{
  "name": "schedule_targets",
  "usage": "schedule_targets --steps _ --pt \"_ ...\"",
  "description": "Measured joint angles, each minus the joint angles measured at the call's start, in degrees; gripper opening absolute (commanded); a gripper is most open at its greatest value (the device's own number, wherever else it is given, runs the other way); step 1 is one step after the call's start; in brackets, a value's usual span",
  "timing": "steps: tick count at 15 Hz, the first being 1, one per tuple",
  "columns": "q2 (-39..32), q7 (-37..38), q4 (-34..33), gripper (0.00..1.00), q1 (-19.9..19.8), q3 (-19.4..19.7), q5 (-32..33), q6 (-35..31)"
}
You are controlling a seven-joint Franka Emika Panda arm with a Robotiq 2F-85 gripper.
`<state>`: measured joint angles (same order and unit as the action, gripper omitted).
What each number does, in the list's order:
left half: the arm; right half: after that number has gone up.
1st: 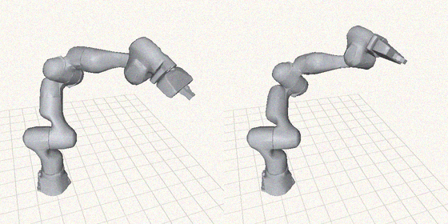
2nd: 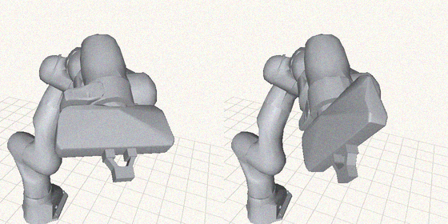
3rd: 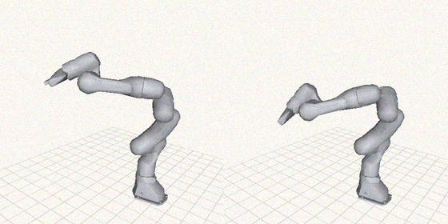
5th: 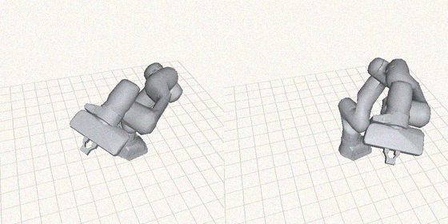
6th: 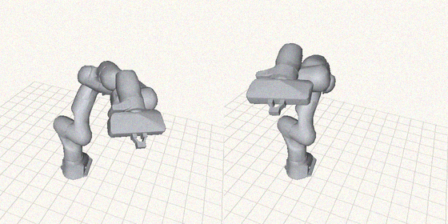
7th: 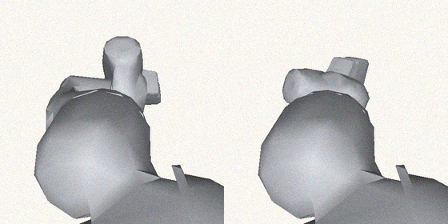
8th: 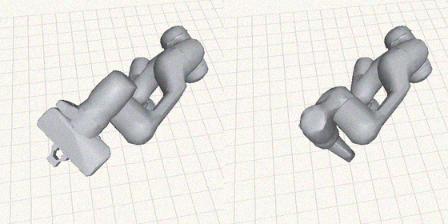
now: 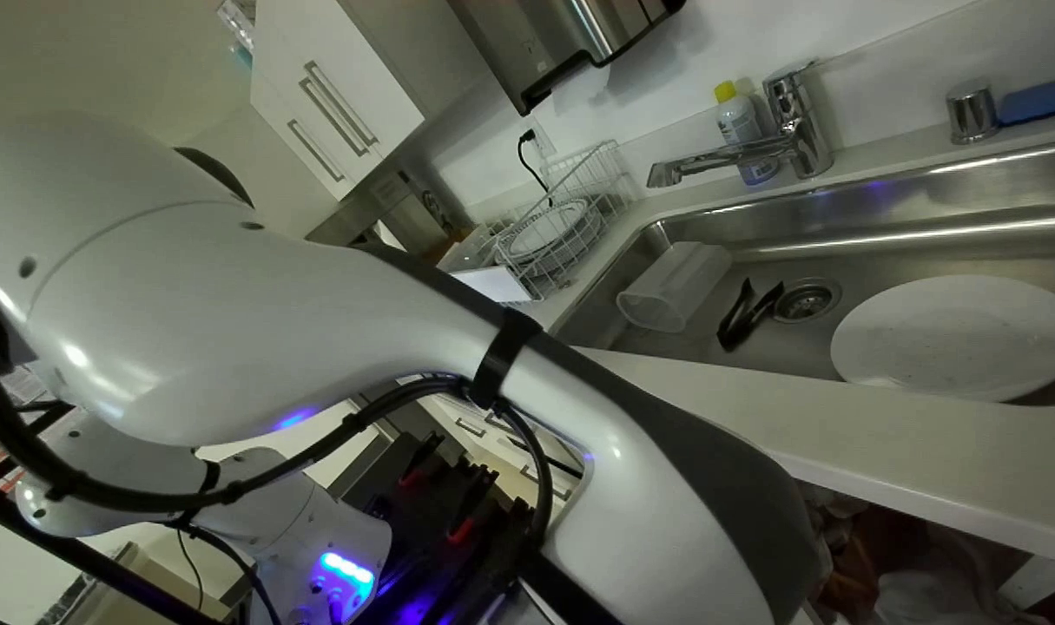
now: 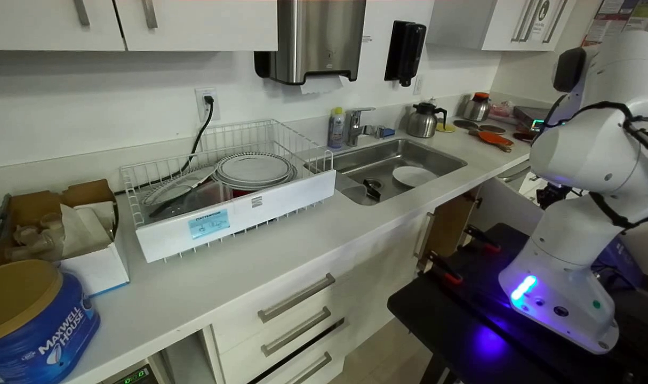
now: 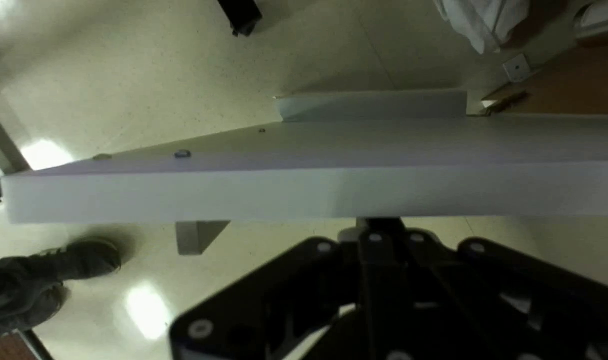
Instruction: Close the right cupboard door
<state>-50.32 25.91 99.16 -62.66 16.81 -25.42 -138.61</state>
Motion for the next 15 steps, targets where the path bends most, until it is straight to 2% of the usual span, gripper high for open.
schedule_targets --steps 8,15 --pt "-1.4 -2.6 -2.8 0.0 -6.6 -6.3 -8.1 16.2" --pt "-2.3 -11.8 0.3 0.0 -7.2 -11.9 -21.8 21.4"
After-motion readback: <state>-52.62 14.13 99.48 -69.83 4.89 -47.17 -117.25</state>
